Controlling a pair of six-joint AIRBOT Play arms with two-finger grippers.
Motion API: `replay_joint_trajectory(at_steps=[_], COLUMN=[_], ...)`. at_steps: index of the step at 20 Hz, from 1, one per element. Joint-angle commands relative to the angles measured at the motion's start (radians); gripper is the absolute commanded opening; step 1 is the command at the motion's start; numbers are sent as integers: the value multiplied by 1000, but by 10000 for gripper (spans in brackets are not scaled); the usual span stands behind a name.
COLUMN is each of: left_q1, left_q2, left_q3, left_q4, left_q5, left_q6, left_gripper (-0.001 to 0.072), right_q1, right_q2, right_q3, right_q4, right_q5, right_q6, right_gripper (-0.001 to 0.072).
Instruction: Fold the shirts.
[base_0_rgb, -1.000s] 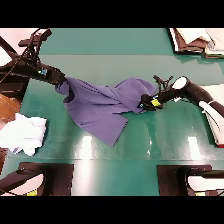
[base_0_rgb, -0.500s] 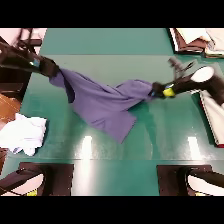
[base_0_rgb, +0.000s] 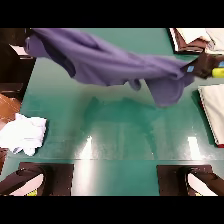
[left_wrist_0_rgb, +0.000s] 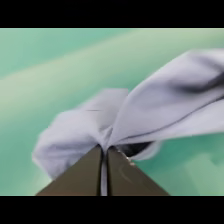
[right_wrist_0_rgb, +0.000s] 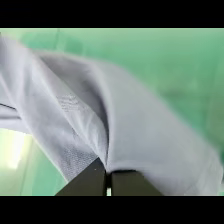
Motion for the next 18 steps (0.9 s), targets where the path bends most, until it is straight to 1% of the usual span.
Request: replay_joint_trajectory(at_steps=[1,2,3,4,5,7,9,11,14,15,16,18], left_q1=[0,0,0,0,0,0,0,0,0,0,0,0], left_q2=[5,5,5,4,3,2,2,2,2,2,2,2], left_q3=[-82,-125,-173,-219,-259,-330,-377,-393,-393,-393,-393,-393], left_q4=[-31,-31,-31,-31,-31,-30,-28,-27,-28,-28,-29,-28], left_q5=[-99,-105,-105,-104,-105,-104,-103,-100,-65,-58,-51,-50], left_q6=[-9,-9,-8,-7,-7,-6,-3,2,2,1,1,1], left_gripper=[23,23,23,23,23,23,23,23,23,23,23,24], right_q1=[92,118,138,142,134,95,60,58,60,60,64,97], right_q2=[17,16,8,-13,-35,-72,-97,-98,-108,-126,-153,-202], right_q3=[-142,-190,-230,-252,-259,-260,-279,-362,-526,-570,-612,-669], right_q4=[2,2,2,3,3,0,0,-10,-38,-15,31,107], right_q5=[-4,-36,-66,-78,-74,-44,18,28,-23,-34,-51,-126], right_q6=[20,19,19,19,19,9,9,6,6,-2,-31,-60], right_gripper=[18,20,105,408,493,492,492,492,493,493,493,492])
